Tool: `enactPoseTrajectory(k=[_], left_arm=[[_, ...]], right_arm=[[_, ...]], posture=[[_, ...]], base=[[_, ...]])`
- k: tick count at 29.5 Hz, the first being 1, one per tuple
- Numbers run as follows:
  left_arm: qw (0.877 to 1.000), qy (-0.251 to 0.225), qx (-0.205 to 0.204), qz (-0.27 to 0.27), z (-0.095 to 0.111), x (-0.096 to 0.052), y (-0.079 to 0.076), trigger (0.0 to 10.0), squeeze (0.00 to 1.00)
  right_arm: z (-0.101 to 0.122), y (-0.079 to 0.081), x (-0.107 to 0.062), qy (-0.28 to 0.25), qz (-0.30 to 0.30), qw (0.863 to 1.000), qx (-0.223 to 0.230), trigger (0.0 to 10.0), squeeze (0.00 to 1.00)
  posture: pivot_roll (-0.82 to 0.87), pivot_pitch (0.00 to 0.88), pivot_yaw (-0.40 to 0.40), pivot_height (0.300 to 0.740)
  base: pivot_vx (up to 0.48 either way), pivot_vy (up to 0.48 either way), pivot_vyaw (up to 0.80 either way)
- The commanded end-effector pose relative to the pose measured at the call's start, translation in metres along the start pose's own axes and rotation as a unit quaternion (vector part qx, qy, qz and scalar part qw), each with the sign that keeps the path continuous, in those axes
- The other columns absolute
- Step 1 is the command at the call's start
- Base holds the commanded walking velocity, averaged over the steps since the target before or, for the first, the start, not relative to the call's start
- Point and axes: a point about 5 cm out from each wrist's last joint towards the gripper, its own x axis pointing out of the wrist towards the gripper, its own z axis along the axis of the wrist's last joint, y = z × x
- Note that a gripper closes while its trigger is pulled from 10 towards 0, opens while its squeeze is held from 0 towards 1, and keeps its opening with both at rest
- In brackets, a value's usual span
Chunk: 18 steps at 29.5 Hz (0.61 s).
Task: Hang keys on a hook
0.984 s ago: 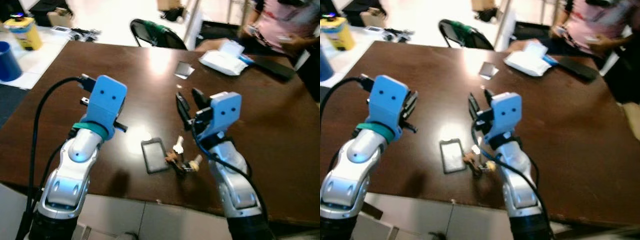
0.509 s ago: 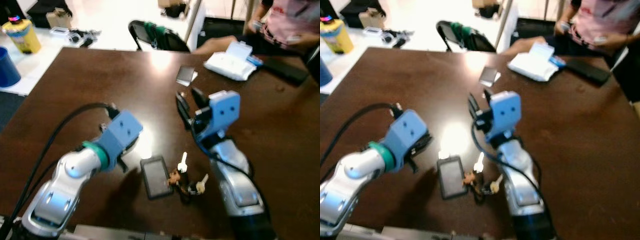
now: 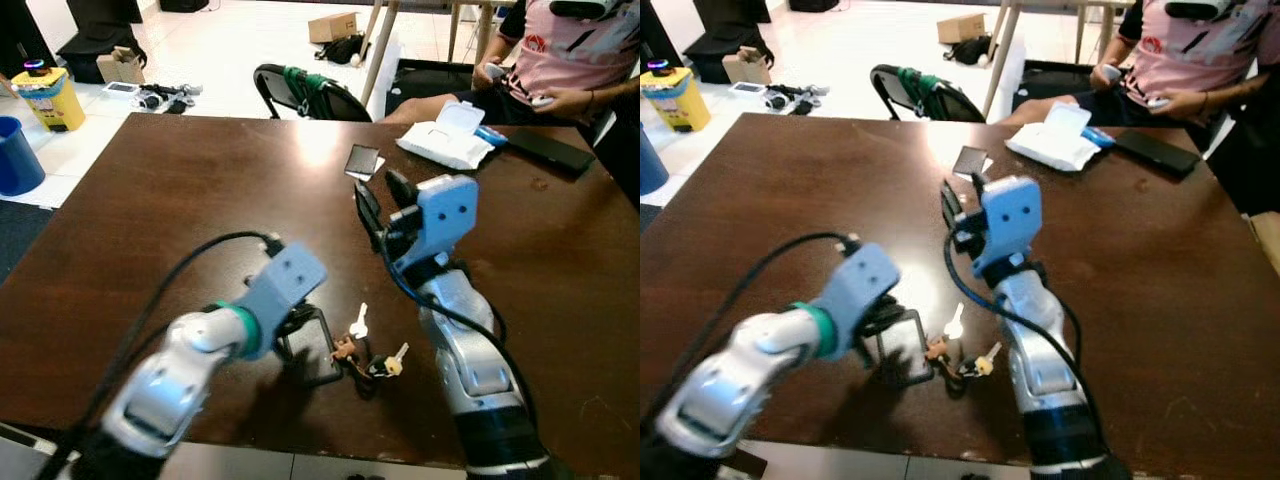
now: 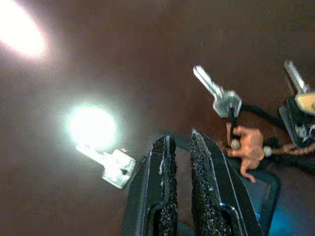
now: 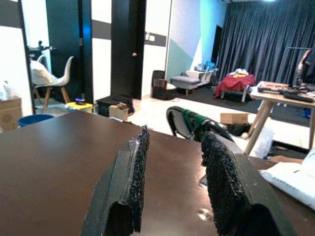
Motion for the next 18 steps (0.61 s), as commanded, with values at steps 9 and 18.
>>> enactPoseTrajectory(k=[9,18], left_arm=[[0.993,0.051,-0.09,0.056,-0.012,0.012,0.006,10.0,0.11],[0.992,0.037,-0.107,0.058,0.001,0.016,0.008,10.0,0.0]], right_arm=[[-0.011,0.007,0.004,0.033,0.069,0.997,-0.02,10.0,0.0],[-0.013,0.001,-0.028,0.078,0.172,0.981,-0.047,10.0,0.0]], posture=[[0.15,0.0,0.117,0.74],[0.11,0.0,0.114,0.74]], base=[[0.0,0.0,0.0],[0.0,0.0,0.0]])
